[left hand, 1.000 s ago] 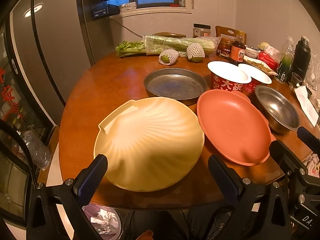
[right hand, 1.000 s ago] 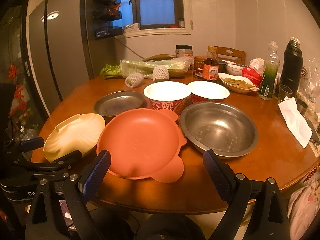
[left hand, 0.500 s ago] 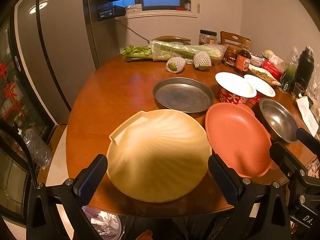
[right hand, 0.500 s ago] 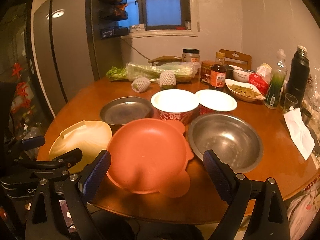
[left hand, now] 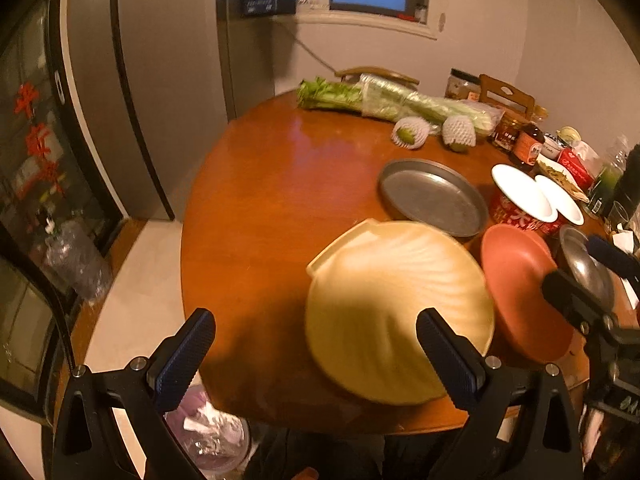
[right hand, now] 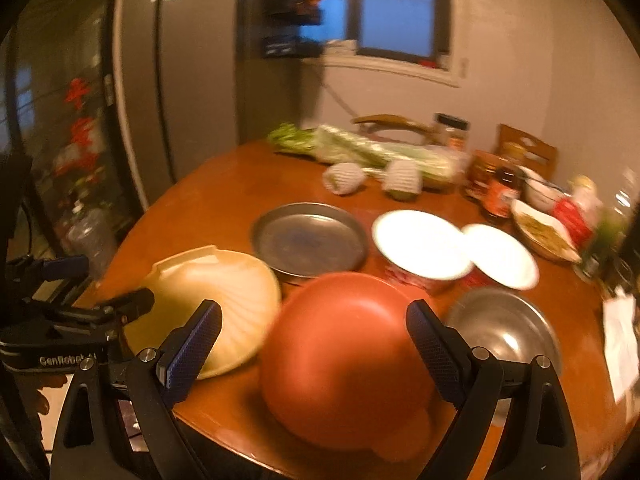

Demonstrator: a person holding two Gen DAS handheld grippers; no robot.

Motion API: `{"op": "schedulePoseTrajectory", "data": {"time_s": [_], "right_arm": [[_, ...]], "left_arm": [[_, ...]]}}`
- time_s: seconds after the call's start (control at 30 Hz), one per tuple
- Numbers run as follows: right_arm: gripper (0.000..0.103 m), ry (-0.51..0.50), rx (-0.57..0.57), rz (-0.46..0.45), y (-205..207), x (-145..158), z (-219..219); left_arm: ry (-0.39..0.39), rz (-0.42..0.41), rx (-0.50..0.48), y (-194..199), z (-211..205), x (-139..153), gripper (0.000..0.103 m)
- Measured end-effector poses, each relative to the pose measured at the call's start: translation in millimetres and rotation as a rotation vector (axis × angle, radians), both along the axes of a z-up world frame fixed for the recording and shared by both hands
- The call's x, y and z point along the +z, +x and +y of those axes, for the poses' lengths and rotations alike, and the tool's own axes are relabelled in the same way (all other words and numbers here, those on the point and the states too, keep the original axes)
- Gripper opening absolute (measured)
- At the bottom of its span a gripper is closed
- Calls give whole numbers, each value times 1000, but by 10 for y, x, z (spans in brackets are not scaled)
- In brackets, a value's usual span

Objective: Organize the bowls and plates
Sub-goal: 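Grasp the cream shell-shaped plate rim with the left gripper and lift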

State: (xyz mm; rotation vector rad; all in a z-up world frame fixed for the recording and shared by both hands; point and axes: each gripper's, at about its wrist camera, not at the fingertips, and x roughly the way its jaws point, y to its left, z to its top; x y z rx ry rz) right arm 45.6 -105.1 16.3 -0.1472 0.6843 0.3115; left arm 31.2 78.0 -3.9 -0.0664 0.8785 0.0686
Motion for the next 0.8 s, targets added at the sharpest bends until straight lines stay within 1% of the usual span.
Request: {"op": "schedulePoseTrajectory", "data": {"time_s": [0.07,0.13,0.2,0.27,0.3,0.37,0.43,0.5,0.57,0.6,0.67,0.7,0.73,0.77,0.8], "right_arm": [[94,-18,41,34,127,-46,122],[93,-33,87,72,255,-127,236],[92,-35,105,125,376,-230,314],[82,-48,109,148,465,-302,364],[80,-55,112,150,489,-323,372],[71,-84,115,151,554,-370,429],[64,-81,129,174,618,-411,455],[60,-92,133,185,668,-448,464],[51,-117,140,188,712,-473,482],[48,-122,143,194,724,-485,495],[45,-117,155,204,745,-498,508],[43,-131,155,198,760,-501,533],[39,-142,162,195,747,-502,560],[35,-145,171,201,752,-508,575],[33,-143,176,213,768,-520,585]], "left_arm": [[-8,16,1,5,52,-43,101],[-36,40,-3,18,112,-100,101],[-43,50,-1,24,151,-140,101],[-45,58,-5,24,174,-163,101],[-49,61,-7,30,179,-173,101],[-53,65,-13,63,168,-190,101],[-57,69,-25,111,135,-210,101],[-62,81,-36,142,104,-241,97],[-53,91,-37,171,73,-267,91],[-52,94,-39,185,56,-281,90],[-48,98,-38,205,41,-297,80],[-51,96,-38,213,38,-298,78],[-55,96,-41,215,35,-300,75],[-58,98,-43,222,30,-303,72],[-59,96,-47,222,24,-305,69]]}}
